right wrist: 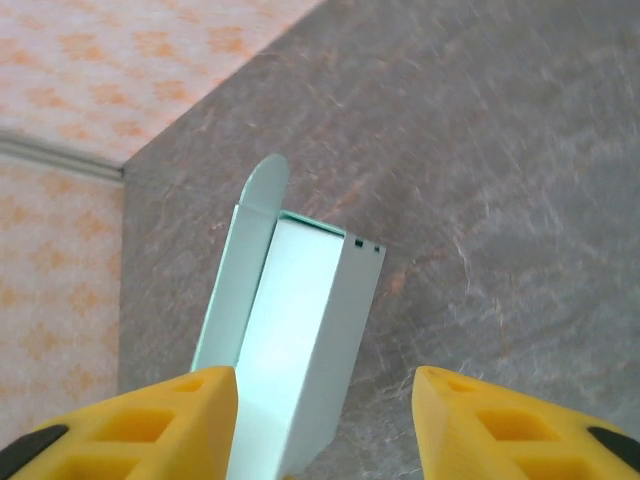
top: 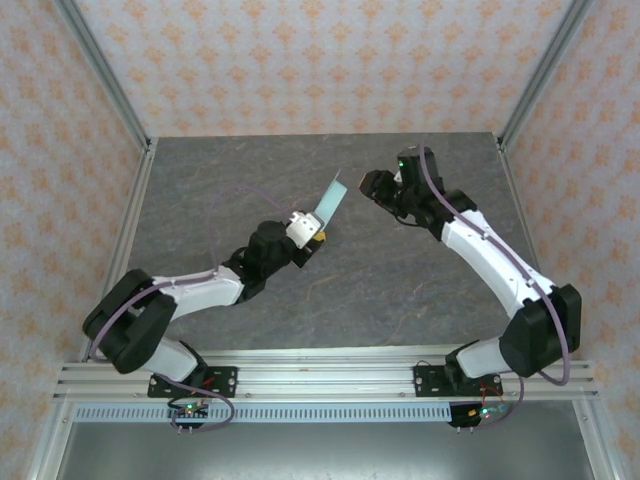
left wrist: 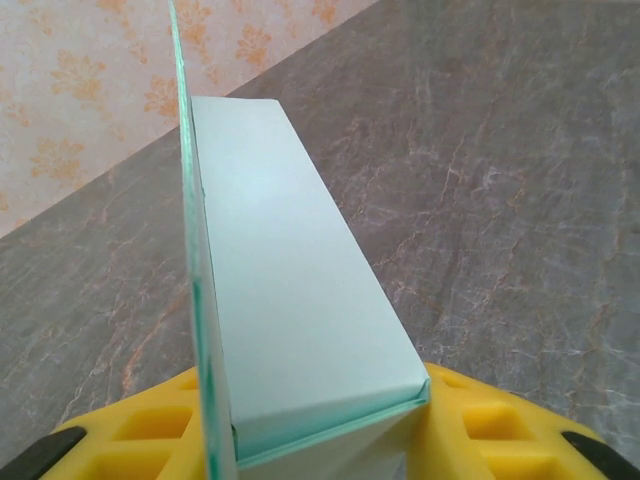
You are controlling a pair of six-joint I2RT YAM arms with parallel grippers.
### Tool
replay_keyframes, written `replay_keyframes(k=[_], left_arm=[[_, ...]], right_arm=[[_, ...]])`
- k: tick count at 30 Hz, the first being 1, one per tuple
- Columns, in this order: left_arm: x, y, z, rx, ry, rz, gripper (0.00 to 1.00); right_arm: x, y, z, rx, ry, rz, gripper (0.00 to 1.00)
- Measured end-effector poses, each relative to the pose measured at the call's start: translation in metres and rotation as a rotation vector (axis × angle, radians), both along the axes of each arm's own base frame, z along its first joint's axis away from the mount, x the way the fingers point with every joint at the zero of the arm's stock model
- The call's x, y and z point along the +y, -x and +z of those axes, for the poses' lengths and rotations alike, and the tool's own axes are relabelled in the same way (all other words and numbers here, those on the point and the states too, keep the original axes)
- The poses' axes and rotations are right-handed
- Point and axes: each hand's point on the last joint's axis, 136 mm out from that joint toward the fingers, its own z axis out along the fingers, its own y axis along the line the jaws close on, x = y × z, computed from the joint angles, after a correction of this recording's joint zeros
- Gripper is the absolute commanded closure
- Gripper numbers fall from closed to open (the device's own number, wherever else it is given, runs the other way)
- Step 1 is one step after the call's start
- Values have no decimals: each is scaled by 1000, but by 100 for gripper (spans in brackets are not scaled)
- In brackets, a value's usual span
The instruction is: Fold the paper box
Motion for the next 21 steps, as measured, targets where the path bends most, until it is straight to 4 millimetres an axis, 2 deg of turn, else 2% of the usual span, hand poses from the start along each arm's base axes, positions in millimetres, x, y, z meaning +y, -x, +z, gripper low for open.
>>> replay_keyframes(k=[7, 13, 16, 21], left_arm=[[18, 27, 30, 71, 42, -118, 68], [32, 45, 49, 140, 58, -243, 69], [31, 54, 54, 177, 64, -315, 69], [20, 69, 61, 221, 55, -438, 69]], right_arm=[[14, 10, 5, -229, 194, 358, 48], [-2, 18, 13, -413, 270, 599, 47], [-3, 25, 18, -502, 257, 716, 45], [13, 41, 15, -593, 223, 892, 44]])
